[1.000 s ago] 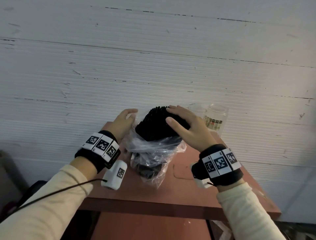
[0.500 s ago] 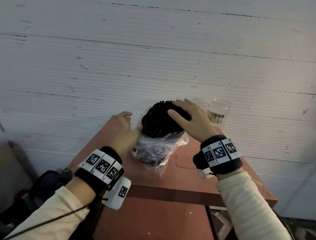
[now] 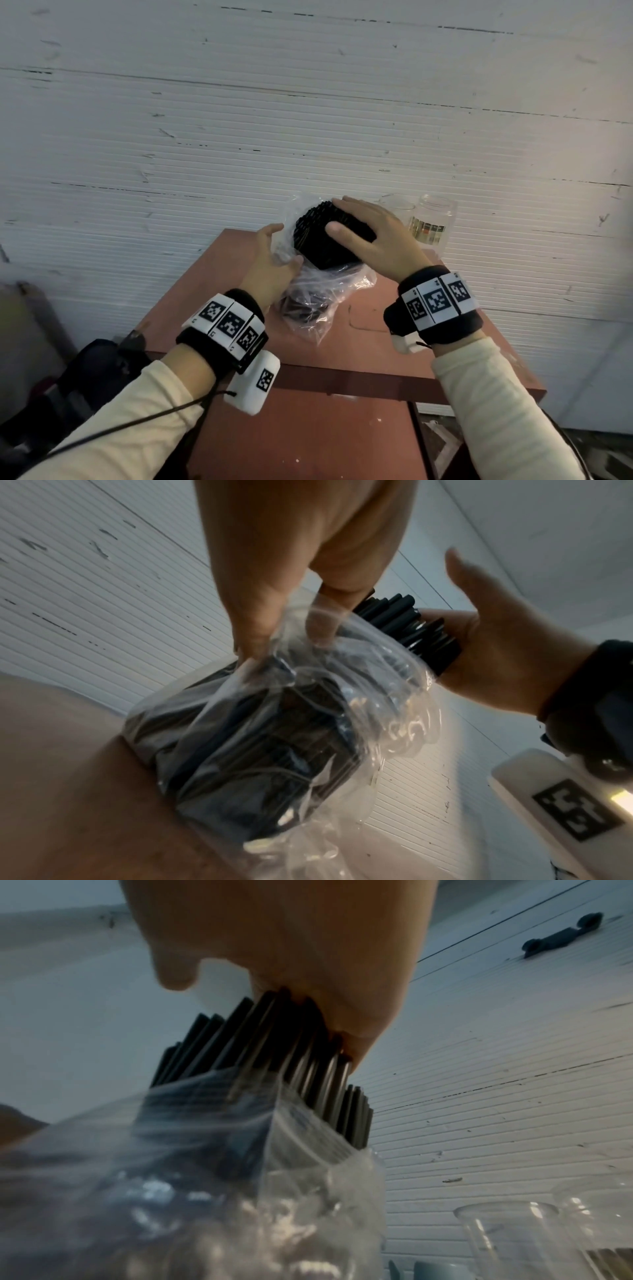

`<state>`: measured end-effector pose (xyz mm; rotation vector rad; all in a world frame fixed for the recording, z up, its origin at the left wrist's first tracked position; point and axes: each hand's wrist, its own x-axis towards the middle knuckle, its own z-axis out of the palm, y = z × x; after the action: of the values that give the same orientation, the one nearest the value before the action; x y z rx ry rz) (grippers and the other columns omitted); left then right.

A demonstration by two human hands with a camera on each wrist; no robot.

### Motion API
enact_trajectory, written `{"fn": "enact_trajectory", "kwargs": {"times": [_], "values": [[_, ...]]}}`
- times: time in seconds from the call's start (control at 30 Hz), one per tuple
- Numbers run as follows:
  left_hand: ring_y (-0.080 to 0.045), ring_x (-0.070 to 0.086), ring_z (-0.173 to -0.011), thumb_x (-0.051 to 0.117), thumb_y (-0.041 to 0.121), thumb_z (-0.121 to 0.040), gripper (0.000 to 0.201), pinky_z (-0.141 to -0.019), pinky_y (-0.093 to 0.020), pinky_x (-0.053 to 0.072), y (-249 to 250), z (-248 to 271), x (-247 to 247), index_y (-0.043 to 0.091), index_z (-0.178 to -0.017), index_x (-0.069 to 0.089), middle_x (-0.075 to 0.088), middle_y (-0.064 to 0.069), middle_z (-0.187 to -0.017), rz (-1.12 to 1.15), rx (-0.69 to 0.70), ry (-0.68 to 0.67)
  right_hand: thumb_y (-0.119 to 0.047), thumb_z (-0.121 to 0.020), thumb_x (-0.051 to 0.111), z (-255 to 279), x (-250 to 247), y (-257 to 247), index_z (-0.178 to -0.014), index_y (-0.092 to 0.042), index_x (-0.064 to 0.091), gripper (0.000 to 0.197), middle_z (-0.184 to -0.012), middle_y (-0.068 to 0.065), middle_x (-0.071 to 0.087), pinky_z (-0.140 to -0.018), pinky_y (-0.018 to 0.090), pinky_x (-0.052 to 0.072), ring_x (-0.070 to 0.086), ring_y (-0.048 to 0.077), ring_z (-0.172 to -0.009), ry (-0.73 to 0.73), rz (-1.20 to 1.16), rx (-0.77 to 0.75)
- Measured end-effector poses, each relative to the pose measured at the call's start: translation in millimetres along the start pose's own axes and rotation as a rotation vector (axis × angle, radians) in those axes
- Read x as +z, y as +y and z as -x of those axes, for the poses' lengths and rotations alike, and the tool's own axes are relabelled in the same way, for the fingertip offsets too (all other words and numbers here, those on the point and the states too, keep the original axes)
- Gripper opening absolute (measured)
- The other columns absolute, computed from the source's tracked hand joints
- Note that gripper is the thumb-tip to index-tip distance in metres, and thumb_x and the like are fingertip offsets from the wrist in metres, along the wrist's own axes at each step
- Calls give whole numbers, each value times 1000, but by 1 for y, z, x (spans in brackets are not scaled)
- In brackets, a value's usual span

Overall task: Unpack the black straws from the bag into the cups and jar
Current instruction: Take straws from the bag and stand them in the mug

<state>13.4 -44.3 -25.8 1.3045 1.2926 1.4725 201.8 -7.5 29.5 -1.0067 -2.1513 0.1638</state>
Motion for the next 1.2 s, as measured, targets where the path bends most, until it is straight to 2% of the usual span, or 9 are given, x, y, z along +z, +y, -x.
{"fn": "enact_trajectory", "kwargs": {"times": [0.07,0.17,0.23,0.43,0.6,0.73,0.9,1.1,1.2], "values": [[-6,65,-90,62,6,-92,60,-82,-28,56,-1,-1,3,34,-136,34,58,-2,-117,32,-19,17,-75,-77,49,0,4,-1,-134,-45,49,64,-146,-11,45,-113,35,26,37,13,-136,9,95,-13],[-12,53,-115,64,7,-91,64,-103,-43,47,0,-1,7,34,-142,37,44,0,-133,38,-32,5,-57,-87,58,-3,8,3,-132,-46,52,47,-144,-9,47,-113,40,31,40,16,-134,60,140,-52],[-16,54,-120,64,3,-89,62,-103,-45,47,-1,-4,7,33,-139,44,45,-2,-141,22,-10,54,-52,-90,57,-4,10,7,-131,-48,52,42,-145,-9,46,-113,39,31,40,16,-134,77,122,-67],[-20,65,-109,62,-1,-89,56,-84,-30,58,3,-12,0,34,-132,54,57,-4,-132,113,22,164,-43,-94,55,-11,16,7,-130,-47,53,36,-146,-14,44,-112,36,31,41,10,-133,111,-4,-89],[-19,66,-104,61,7,-89,55,-88,-50,56,18,-25,-24,47,-126,56,57,12,-134,3,160,205,-37,-97,53,-24,33,4,-140,-36,46,43,-143,-10,49,-110,41,39,43,6,-131,74,-297,-45],[-12,54,-64,53,-9,-88,59,-59,-25,52,28,-47,-43,30,-133,55,51,13,-137,-10,176,236,-37,-99,49,-33,54,4,-150,-37,23,57,-153,-11,33,-116,33,30,31,3,-140,-77,-567,7],[-26,57,-82,60,-4,-88,51,-86,-62,49,28,-70,-61,30,-127,60,53,5,-139,-70,157,230,-34,-100,47,-45,73,8,-151,-38,9,64,-157,-20,14,-120,29,15,13,-4,-144,-43,-563,13],[-21,61,-110,63,5,-89,45,-98,-48,51,27,-96,-65,28,-127,60,55,6,-137,-280,171,162,-31,-100,48,-53,90,17,-151,-30,21,58,-147,-5,41,-110,29,37,42,9,-132,-122,-530,85],[-16,52,-125,62,4,-90,45,-107,-37,43,21,-105,-61,26,-130,58,54,2,-138,-388,133,65,-39,-98,48,-55,89,34,-150,-28,25,57,-149,-5,38,-115,28,30,38,9,-136,-265,-486,158]]}}
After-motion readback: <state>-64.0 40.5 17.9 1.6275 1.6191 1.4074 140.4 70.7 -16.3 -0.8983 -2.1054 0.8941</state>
